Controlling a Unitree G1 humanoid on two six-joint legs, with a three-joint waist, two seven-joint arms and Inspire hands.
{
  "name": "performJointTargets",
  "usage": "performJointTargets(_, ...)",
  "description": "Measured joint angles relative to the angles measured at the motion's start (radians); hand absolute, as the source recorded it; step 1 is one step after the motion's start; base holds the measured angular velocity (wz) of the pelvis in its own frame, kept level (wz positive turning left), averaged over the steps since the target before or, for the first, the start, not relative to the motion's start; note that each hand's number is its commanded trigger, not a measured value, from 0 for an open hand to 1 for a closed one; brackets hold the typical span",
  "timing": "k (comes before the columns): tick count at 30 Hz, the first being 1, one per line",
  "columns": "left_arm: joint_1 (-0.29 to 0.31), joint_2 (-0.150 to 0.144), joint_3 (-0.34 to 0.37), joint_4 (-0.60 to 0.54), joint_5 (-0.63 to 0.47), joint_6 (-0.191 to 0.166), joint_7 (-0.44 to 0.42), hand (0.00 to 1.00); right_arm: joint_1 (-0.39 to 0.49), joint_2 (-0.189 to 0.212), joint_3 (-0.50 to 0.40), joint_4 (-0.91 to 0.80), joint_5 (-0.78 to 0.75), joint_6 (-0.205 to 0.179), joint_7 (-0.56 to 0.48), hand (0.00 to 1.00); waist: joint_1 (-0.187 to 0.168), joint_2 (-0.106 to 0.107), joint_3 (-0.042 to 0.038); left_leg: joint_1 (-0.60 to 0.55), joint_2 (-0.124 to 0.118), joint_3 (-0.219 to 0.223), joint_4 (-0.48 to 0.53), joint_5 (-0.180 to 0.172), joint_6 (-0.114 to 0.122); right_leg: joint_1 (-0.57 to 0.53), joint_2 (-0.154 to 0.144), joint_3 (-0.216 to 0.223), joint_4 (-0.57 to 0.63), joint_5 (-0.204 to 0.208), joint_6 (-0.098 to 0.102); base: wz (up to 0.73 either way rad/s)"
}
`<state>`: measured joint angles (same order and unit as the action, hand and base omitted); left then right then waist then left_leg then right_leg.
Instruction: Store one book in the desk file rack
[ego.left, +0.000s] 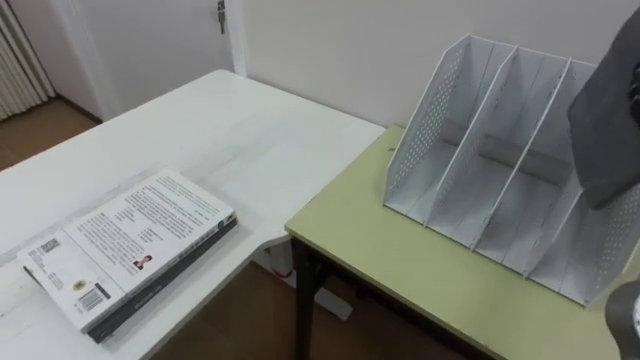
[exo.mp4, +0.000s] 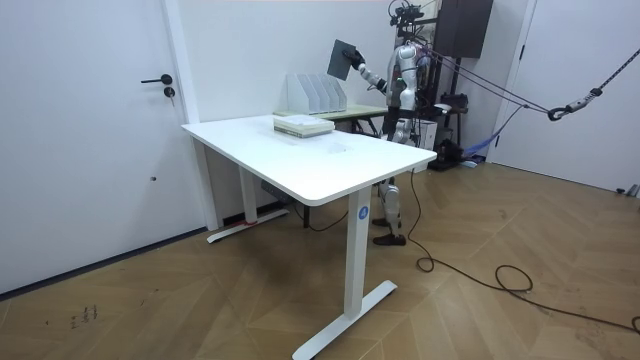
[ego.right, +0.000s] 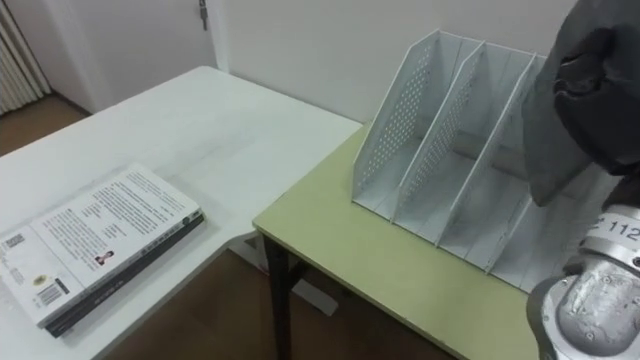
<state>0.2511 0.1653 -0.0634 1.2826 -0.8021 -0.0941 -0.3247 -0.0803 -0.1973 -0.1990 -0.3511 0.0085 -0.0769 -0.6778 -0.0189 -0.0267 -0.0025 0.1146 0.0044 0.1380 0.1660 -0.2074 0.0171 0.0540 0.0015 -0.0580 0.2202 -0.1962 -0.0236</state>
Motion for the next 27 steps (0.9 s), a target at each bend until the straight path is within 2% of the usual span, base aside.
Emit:
performJointTargets(6, -0.013, 0.008, 0.006, 0.0, 0.077, -0.002, 0.039, 0.0, -0.02, -0.013, -0.009, 0.041, -0.009, -0.015, -0.077, 1.0, 0.001, -0.002, 0.0023, -0.001, -0.001, -0.002, 0.001, 0.0, 0.0, 0.0, -0.001, -0.002, 0.0, 0.0, 0.0, 0.0)
performJointTargets(15, -0.024, 0.013, 0.03, -0.006, 0.118, 0.001, 0.04, 0.0, -0.024, -0.02, -0.021, 0.108, -0.014, -0.018, -0.083, 1.0, 0.007, -0.015, 0.0096, -0.004, -0.001, -0.003, 0.003, 0.0, 0.0, -0.002, -0.001, -0.002, -0.002, -0.002, 0.001, 0.0)
performJointTargets(20, -0.03, 0.012, 0.039, -0.006, 0.129, 0.007, 0.041, 0.0, -0.03, -0.039, -0.021, 0.149, -0.008, -0.018, -0.077, 1.0, 0.018, -0.016, 0.0076, -0.008, -0.001, -0.008, 0.004, 0.0, 0.0, -0.002, -0.003, -0.012, -0.004, -0.002, 0.001, 0.02)
performJointTargets(27, -0.032, 0.013, 0.042, -0.006, 0.138, 0.021, 0.06, 0.0, -0.096, -0.07, -0.02, 0.247, 0.0, -0.002, -0.062, 1.0, 0.026, -0.021, 0.0032, -0.009, -0.002, -0.017, 0.004, 0.001, 0.0, 0.003, -0.006, -0.034, -0.001, -0.002, 0.001, 0.04)
